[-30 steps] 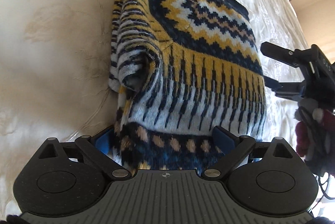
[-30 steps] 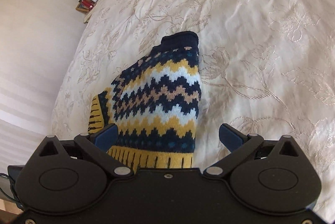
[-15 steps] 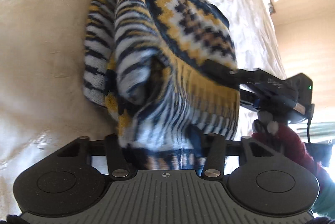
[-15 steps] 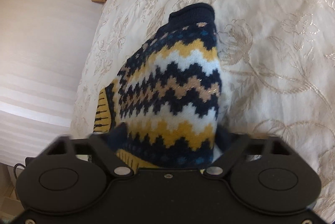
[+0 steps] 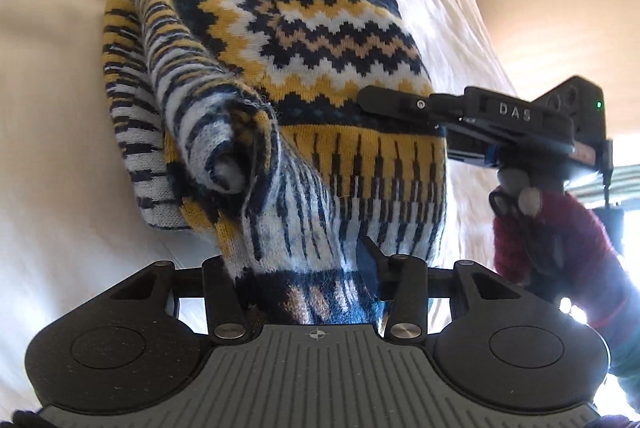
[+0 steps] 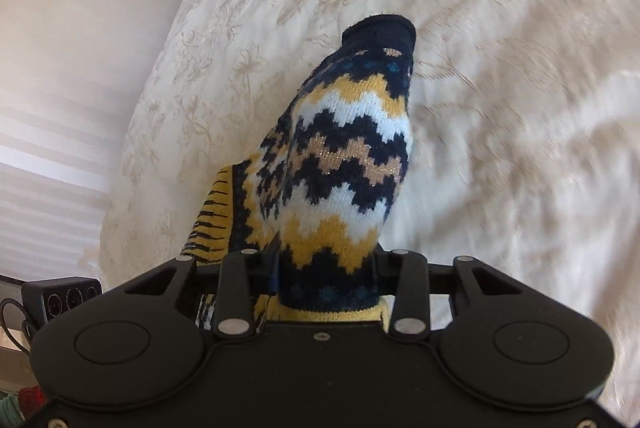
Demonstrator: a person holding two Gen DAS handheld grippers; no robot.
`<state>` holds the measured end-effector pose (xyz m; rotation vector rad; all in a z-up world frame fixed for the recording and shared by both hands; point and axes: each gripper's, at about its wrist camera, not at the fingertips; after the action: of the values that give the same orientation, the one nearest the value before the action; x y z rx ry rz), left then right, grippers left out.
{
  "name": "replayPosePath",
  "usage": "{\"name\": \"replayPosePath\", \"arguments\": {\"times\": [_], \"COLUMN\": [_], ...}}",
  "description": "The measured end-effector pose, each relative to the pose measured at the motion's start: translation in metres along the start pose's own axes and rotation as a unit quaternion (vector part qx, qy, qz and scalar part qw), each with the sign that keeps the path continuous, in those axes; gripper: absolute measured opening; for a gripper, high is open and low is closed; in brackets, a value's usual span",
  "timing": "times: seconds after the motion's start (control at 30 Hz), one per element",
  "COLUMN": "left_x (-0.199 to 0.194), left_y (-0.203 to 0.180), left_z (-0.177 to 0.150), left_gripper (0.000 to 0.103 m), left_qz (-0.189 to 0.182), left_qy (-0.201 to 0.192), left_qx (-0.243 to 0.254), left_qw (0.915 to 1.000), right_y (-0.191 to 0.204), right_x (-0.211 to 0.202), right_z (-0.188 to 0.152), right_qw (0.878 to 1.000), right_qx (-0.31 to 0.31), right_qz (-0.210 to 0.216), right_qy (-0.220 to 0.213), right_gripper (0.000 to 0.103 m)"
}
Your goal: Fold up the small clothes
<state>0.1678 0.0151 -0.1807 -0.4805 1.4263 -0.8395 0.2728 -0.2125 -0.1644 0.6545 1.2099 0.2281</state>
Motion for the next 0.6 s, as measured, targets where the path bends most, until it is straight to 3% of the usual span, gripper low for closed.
{"name": "replayPosePath", "arguments": {"times": [0.07, 0.13, 0.23, 0.43, 0.6], "left_x": [0.011, 0.019, 0.023, -0.004, -0.018], "left_y": [-0.006, -0.01, -0.009, -0.038, -0.079], "left_z": [-0.022, -0.04, -0.058, -0.096, -0.1], "left_gripper": [0.044, 0.045, 0.052, 0.057, 0.064], "left_qz": [0.012, 0.054, 0.118, 0.171, 0.18], "left_qy": [0.002, -0.003, -0.015, -0.073, -0.115], "left_qx": [-0.006, -0.01, -0.014, 0.016, 0.036], "left_qw": [0.9999, 0.9985, 0.9928, 0.9824, 0.9762], "right_y": [-0.004, -0.006, -0.004, 0.006, 0.012], "right_x": [-0.006, -0.005, 0.002, -0.006, -0.017], "right_z": [-0.012, -0.021, -0.031, -0.039, -0.038], "right_qw": [1.0, 0.999, 0.995, 0.992, 0.991], "right_qx": [-0.003, -0.008, -0.046, -0.088, -0.091], "right_qz": [-0.012, -0.029, -0.085, -0.085, -0.09], "right_qy": [0.01, 0.019, 0.024, 0.003, -0.027], "right_gripper": [0.05, 0.053, 0.071, 0.093, 0.099]}}
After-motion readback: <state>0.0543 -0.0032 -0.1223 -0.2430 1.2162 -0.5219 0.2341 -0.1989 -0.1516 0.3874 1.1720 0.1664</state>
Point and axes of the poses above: each gripper's, at about its wrist camera, not at the fingertips, and x roughly the way its jaws point, y to its left, z to its top, and after that the axes turned 4 degrees about -z, right-handed
